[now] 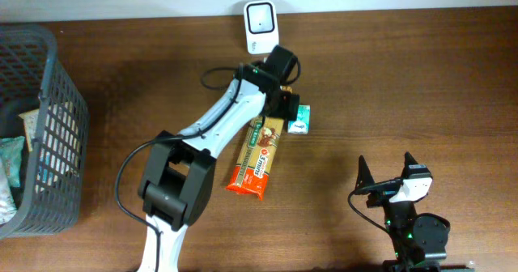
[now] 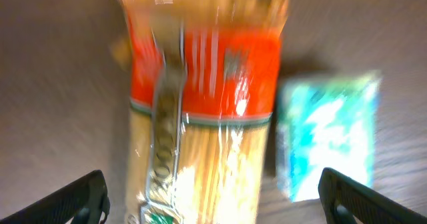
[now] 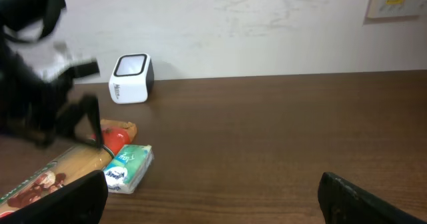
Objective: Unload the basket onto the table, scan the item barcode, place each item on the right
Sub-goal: 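Lay the spaghetti package beside the teal packet with the left gripper, then grasp the white printed pouch from the basket with the left gripper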
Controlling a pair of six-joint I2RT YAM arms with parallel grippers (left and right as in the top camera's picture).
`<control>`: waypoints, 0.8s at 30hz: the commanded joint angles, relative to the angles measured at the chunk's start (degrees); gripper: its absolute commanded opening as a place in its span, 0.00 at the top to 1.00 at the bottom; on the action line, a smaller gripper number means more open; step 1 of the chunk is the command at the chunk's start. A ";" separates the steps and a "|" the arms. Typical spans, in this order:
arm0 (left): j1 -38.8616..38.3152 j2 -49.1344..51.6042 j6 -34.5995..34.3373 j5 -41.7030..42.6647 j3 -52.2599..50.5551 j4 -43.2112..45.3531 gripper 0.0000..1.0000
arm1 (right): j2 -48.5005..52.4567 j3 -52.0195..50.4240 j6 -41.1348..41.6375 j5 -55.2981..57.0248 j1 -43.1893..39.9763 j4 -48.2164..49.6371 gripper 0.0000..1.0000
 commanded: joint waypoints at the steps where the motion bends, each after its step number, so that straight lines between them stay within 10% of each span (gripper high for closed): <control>1: 6.84 0.00 6.88 -1.79 25.44 -13.81 0.01 | -0.26 -0.48 0.00 0.52 -0.37 -0.02 0.01; 9: 34.18 0.00 13.35 -5.77 74.25 -42.10 0.01 | -0.26 -0.48 0.00 0.50 -0.37 -0.02 0.01; 18: 63.69 -0.83 12.66 -5.25 71.78 -45.16 0.01 | -0.26 -0.48 0.00 0.52 -0.37 -0.02 0.01; 24: 73.61 -0.83 12.50 0.09 50.49 -42.69 0.01 | -0.26 -0.48 0.00 0.52 -0.37 -0.02 0.01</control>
